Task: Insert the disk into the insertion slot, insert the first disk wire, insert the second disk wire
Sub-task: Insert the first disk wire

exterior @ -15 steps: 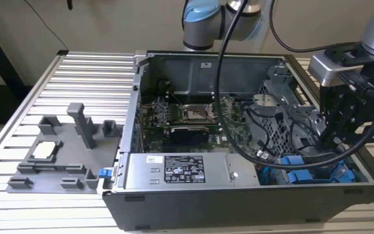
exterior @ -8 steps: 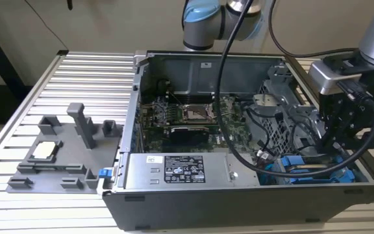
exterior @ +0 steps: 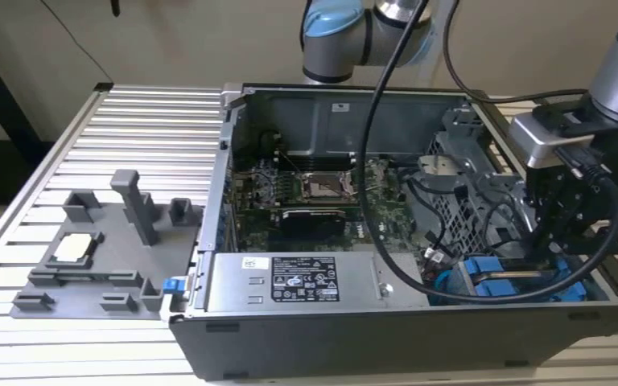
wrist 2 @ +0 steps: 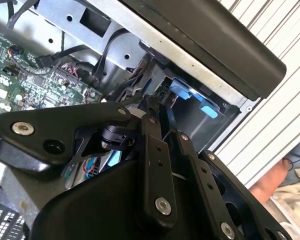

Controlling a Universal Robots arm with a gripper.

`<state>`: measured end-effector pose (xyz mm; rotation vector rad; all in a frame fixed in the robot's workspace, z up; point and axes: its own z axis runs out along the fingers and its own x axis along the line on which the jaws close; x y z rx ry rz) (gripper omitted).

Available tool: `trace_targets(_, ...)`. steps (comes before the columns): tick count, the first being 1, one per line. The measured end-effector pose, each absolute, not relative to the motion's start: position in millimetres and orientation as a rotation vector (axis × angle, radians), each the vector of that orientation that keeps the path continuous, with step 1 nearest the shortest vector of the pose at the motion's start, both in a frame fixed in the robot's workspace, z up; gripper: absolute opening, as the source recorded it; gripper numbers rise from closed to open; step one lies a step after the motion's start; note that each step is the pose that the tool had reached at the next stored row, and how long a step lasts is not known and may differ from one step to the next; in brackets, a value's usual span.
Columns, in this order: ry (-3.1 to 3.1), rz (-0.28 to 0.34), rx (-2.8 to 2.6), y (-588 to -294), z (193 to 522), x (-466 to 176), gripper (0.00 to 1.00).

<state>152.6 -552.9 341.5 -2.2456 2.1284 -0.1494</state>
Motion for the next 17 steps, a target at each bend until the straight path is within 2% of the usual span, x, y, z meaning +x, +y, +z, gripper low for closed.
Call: trace_targets(17, 2.128, -0.149, -2.246, -554.3, 338.9, 154.5, 0.19)
